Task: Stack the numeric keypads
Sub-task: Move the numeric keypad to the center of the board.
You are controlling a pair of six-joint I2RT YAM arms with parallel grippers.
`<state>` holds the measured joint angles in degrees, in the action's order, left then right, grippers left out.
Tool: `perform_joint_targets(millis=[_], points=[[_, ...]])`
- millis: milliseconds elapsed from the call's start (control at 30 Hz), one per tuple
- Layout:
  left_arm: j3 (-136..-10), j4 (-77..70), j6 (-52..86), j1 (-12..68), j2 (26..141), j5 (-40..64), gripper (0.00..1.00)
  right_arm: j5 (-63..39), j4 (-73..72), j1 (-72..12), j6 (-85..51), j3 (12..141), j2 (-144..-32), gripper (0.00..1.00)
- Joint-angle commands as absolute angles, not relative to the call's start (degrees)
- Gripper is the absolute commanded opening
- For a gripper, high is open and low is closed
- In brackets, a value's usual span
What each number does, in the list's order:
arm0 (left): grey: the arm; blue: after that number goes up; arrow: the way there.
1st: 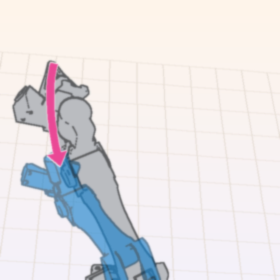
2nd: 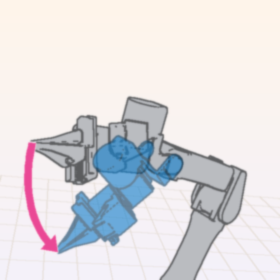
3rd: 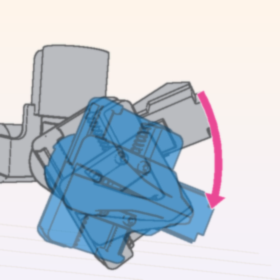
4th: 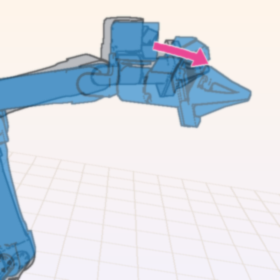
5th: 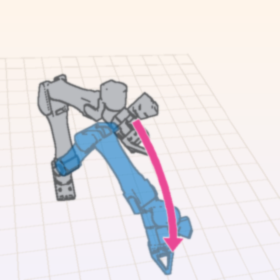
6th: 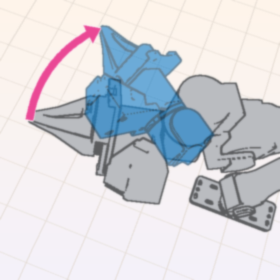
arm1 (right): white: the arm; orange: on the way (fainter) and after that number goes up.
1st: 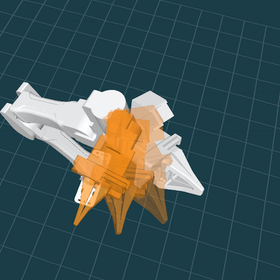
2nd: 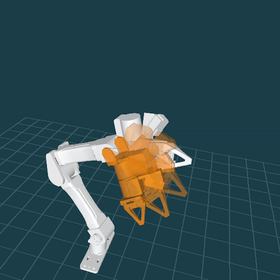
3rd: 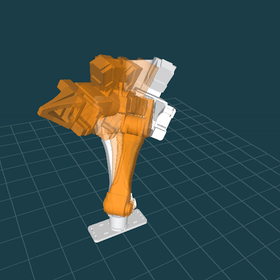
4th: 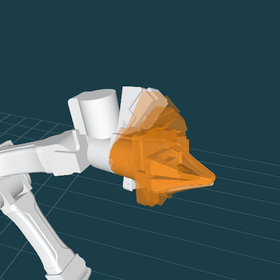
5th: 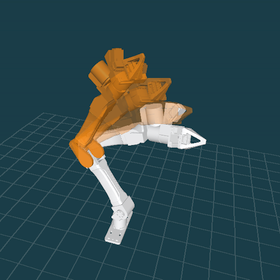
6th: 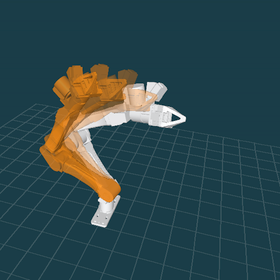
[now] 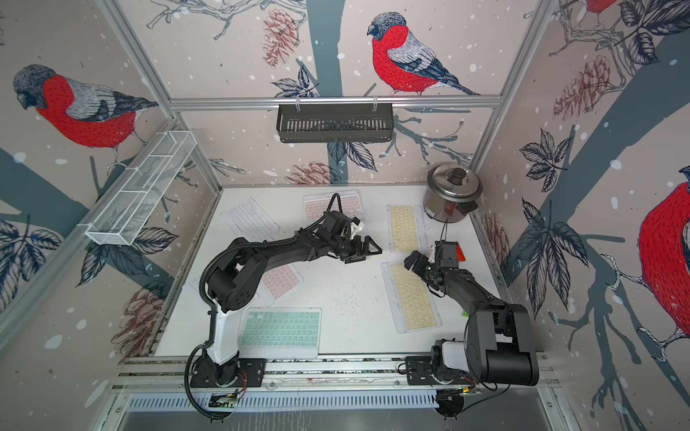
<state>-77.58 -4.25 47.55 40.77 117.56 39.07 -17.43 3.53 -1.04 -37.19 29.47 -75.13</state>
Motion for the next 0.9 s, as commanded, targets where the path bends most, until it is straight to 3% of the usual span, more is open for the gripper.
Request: perform_joint_targets(millis=[0, 167, 500, 700, 867], points=[[-75.0, -5.8, 48.4, 40.1, 116.7, 40.0, 0.97, -18.1, 5.0, -6.0, -45.4, 28.4, -74.3, 1.00], [-68.6, -6.0, 49.5, 39.6, 113.9, 40.6, 0.97, -16.6, 6.3, -10.0, -45.4, 31.2, -74.3, 1.00], [-57.9, 0.5, 49.9, 41.1, 101.5, 39.6, 0.97, -17.4, 13.1, -3.4, -35.7, 32.3, -73.9, 1.00], [-60.3, -3.7, 55.3, 47.4, 107.0, 42.9, 0.97, -19.4, 11.0, -3.6, -35.2, 29.8, -75.2, 1.00], [-60.7, -5.7, 57.1, 48.1, 108.4, 41.5, 0.97, -19.5, 11.1, -3.5, -34.9, 27.8, -72.8, 1.00]])
